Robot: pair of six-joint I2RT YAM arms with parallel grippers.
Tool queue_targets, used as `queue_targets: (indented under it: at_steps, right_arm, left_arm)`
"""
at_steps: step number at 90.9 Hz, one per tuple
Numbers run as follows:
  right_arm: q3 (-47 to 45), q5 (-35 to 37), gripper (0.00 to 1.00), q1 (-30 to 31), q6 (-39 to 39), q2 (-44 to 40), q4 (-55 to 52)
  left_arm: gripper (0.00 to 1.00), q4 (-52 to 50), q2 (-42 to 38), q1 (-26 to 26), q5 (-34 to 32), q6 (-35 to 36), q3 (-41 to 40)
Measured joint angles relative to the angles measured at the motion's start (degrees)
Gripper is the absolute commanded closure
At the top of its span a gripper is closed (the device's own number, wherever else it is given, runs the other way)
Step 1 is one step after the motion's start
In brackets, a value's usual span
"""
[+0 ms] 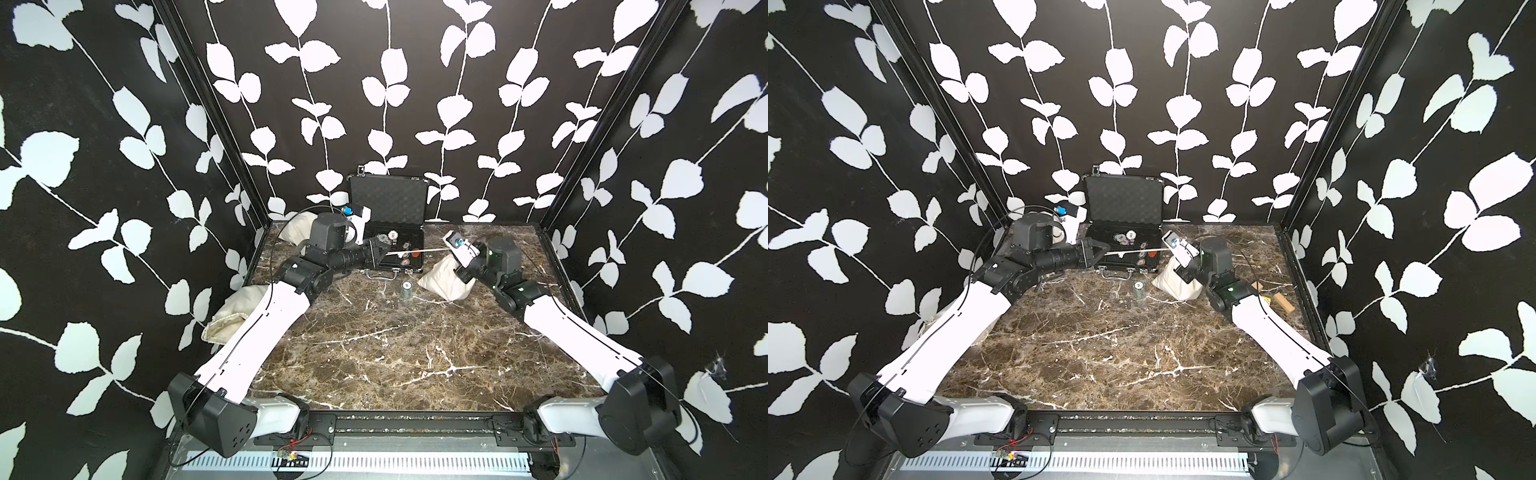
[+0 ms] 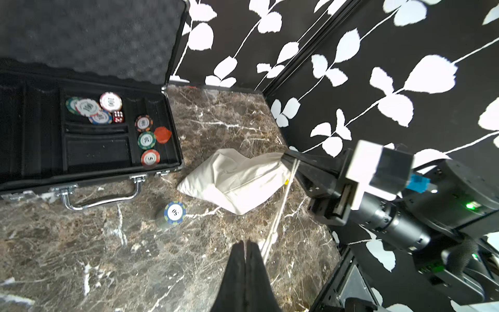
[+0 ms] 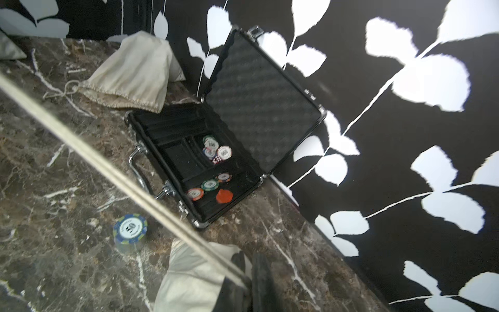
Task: Close the soil bag
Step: Frap the soil bag at the center of the board.
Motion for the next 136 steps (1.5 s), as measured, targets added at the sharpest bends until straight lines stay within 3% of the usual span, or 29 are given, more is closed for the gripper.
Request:
queue_targets:
  at_steps: [22,39,57,69,89,113,120,124,136]
  right_arm:
    - [9.60,0.04,0.90,-0.50,-1.20,0.04,-5.14]
    - [5.84,-0.13,0.88,-0.79,-1.14,1.33,-4.90]
    - [5.97,-1.90,0.93,-1.16,-1.09,4.13,-4.87]
    - [11.54,-1.86,1.00,-1.53,-1.14,4.04,-8.09]
    - [19.89,-1.90,1.00,-2.29,-0.70,5.09,-13.99]
    - [15.19,-1.75,0.97,-4.94,5.90,12.61,-13.46]
    - [12.79,-1.27,0.92,-5.16,8.44,16.31,-13.42]
    - [11.23,3.48,0.87,-6.64,10.23,18.16,-14.03]
    - [8.02,13.99,0.70,-16.48,14.01,21.05,-17.40]
  left_arm:
    - [1.00,0.72,-0.02,0.02,-0.61,1.29,5.90]
    - [1.00,0.72,-0.02,0.17,-1.05,1.38,2.84]
    - [1.00,0.11,0.00,0.33,-1.62,2.23,0.96]
    - [1.00,0.83,0.28,1.01,-1.22,2.64,2.27]
    - [1.00,3.98,0.59,1.16,0.02,2.67,3.65]
    - [1.00,7.56,7.76,-1.79,-5.55,3.02,-1.57]
    - [0.75,7.50,11.23,-1.97,-8.33,3.30,-3.39]
    - [0.61,4.87,11.91,-1.14,-12.04,3.80,-3.98]
    - [0.39,0.11,11.08,5.99,-19.87,4.17,-4.61]
